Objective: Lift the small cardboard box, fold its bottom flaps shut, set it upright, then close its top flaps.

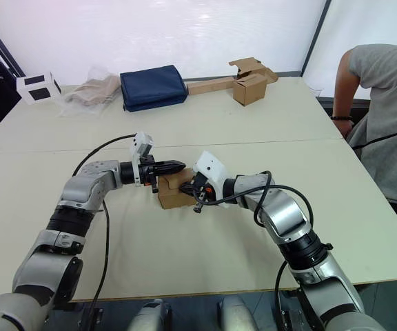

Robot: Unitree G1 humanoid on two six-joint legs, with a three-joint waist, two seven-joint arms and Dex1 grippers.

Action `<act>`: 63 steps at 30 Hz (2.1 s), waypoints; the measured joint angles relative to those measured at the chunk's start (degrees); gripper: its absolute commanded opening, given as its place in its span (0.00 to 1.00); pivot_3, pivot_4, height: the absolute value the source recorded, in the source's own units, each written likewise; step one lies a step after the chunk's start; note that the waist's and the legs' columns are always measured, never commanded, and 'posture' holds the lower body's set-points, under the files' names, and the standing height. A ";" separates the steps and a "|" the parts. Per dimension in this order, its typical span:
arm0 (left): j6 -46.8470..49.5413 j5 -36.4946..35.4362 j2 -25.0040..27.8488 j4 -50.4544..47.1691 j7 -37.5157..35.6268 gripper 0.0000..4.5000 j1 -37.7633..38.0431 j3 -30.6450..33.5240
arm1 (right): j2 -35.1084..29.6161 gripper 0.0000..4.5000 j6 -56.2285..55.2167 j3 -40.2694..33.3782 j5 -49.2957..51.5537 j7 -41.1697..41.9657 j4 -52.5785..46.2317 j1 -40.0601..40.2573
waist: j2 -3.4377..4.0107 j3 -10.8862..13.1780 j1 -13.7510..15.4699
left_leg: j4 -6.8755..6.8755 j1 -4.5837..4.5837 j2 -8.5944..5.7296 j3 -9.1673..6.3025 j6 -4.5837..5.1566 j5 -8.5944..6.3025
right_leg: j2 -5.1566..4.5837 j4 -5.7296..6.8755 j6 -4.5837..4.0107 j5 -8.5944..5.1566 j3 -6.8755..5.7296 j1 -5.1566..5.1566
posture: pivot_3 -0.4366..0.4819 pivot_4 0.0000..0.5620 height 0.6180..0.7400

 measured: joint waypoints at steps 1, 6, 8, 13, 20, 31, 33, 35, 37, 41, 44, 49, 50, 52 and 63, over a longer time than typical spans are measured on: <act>0.02 0.00 0.00 -0.05 0.00 0.01 0.00 0.00 | 0.00 0.00 0.00 0.00 0.00 0.00 -0.01 0.00 | 0.00 0.00 0.00 | 0.00 0.00 0.00 0.00 0.00 0.00 | 0.00 0.00 0.00 0.00 0.00 0.00 | 0.48 0.27 1.00; 0.02 0.12 0.00 -1.47 -0.06 0.01 0.35 -0.16 | -0.05 0.00 -0.51 0.19 -0.56 -0.03 0.04 0.00 | 0.00 0.00 0.00 | 0.00 0.00 0.00 0.00 0.00 0.00 | 0.00 0.00 0.00 0.00 0.00 0.00 | 0.48 0.27 1.00; 0.20 0.07 0.01 -1.71 -0.06 0.01 0.50 -0.14 | 0.12 0.00 -0.95 0.22 -0.66 -0.17 0.63 -0.16 | 0.00 0.00 -0.02 | 0.00 0.00 0.00 0.00 0.00 0.00 | 0.00 0.00 0.00 0.00 0.00 0.00 | 0.48 0.27 1.00; 2.47 -1.17 -0.01 -3.63 0.03 0.01 0.68 0.07 | 1.14 0.00 -3.47 0.42 -2.93 -1.54 4.66 -2.05 | 0.00 0.00 0.06 | 0.00 0.00 0.00 0.00 0.00 0.00 | -0.01 0.00 0.00 0.00 0.00 0.00 | 0.48 0.27 1.00; 2.11 -0.63 0.55 -4.07 -0.18 0.01 1.02 -0.45 | 1.31 0.00 -4.52 0.51 -3.99 -1.41 5.66 -2.26 | 0.00 0.00 0.00 | 0.00 0.00 0.00 0.00 0.00 0.00 | -0.01 0.00 0.00 0.00 0.00 0.00 | 0.48 0.27 1.00; -6.66 5.07 2.51 -6.10 0.37 0.01 4.23 -2.95 | 1.30 0.00 3.44 -5.93 3.13 -0.68 -3.69 -2.00 | 0.01 -0.01 0.07 | 0.00 0.02 0.00 0.00 0.00 0.00 | -0.01 0.00 0.00 0.00 0.01 0.02 | 0.48 0.27 1.00; -6.38 5.14 2.51 -7.28 1.47 0.01 4.93 -2.79 | 1.25 0.00 4.41 -7.43 4.08 -1.68 -4.84 -2.99 | 0.01 -0.02 0.08 | 0.00 0.03 0.00 -0.01 0.00 0.00 | -0.01 0.01 0.00 0.00 0.00 0.03 | 0.48 0.27 1.00; -4.86 4.95 2.47 -9.17 2.60 0.01 5.54 -2.50 | 1.13 0.00 4.56 -7.92 4.11 -2.51 -5.16 -3.24 | 0.01 -0.02 0.06 | -0.01 0.03 0.00 -0.01 0.00 0.00 | -0.01 0.00 0.00 0.00 0.01 0.03 | 0.48 0.27 1.00; -2.35 3.89 2.46 -11.22 3.50 0.01 5.93 -2.14 | 1.13 0.00 4.55 -7.92 4.04 -3.24 -5.08 -3.22 | 0.01 -0.01 0.07 | -0.01 0.02 0.00 0.00 0.00 0.00 | -0.01 0.00 0.00 0.00 0.01 0.02 | 0.48 0.27 1.00; 3.38 1.47 3.27 -16.56 5.49 0.01 6.94 -0.62 | 1.08 0.00 3.53 -7.83 3.65 -4.19 -3.97 -3.22 | 0.00 -0.01 -0.01 | -0.02 0.01 0.00 0.00 0.00 0.00 | -0.01 0.00 0.00 0.00 0.01 0.01 | 0.48 0.27 1.00; 6.98 -0.42 4.83 -21.13 6.59 0.01 7.61 0.91 | 1.03 0.00 1.95 -7.50 2.53 -4.63 -2.38 -3.21 | 0.00 -0.01 -0.03 | -0.04 0.01 0.00 0.00 0.00 0.00 | -0.01 0.00 0.00 0.00 0.01 0.00 | 0.48 0.27 1.00; 9.73 -1.19 6.49 -25.09 8.07 0.01 10.18 1.11 | 0.71 0.00 -0.26 -5.96 0.93 -4.52 -0.19 -2.77 | 0.00 0.00 0.03 | -0.04 0.01 0.00 0.00 0.00 0.00 | -0.01 -0.01 0.00 0.00 0.01 0.00 | 0.48 0.27 1.00; 9.58 -0.93 6.86 -25.34 8.88 0.01 11.17 1.07 | 0.73 0.00 -0.88 -5.31 0.34 -4.52 0.42 -2.48 | 0.00 -0.01 0.02 | -0.04 0.01 0.00 0.00 0.00 0.00 | -0.01 -0.02 0.00 0.00 0.01 0.00 | 0.48 0.27 1.00; 9.46 -0.35 7.33 -26.30 9.79 0.01 13.65 0.79 | 0.97 0.00 -1.90 -4.23 -0.58 -4.55 1.76 -1.02 | 0.00 -0.01 -0.01 | -0.06 0.02 0.01 0.01 0.00 0.00 | -0.01 -0.05 0.00 0.00 0.02 0.01 | 0.48 0.27 1.00; 7.38 0.11 6.81 -28.42 11.87 0.01 16.30 -0.07 | 1.07 0.00 -5.65 -1.76 -3.27 -3.35 4.46 1.03 | 0.01 -0.02 0.13 | -0.05 0.09 0.01 0.03 0.00 0.00 | -0.02 -0.05 0.00 0.00 0.02 0.10 | 0.48 0.27 1.00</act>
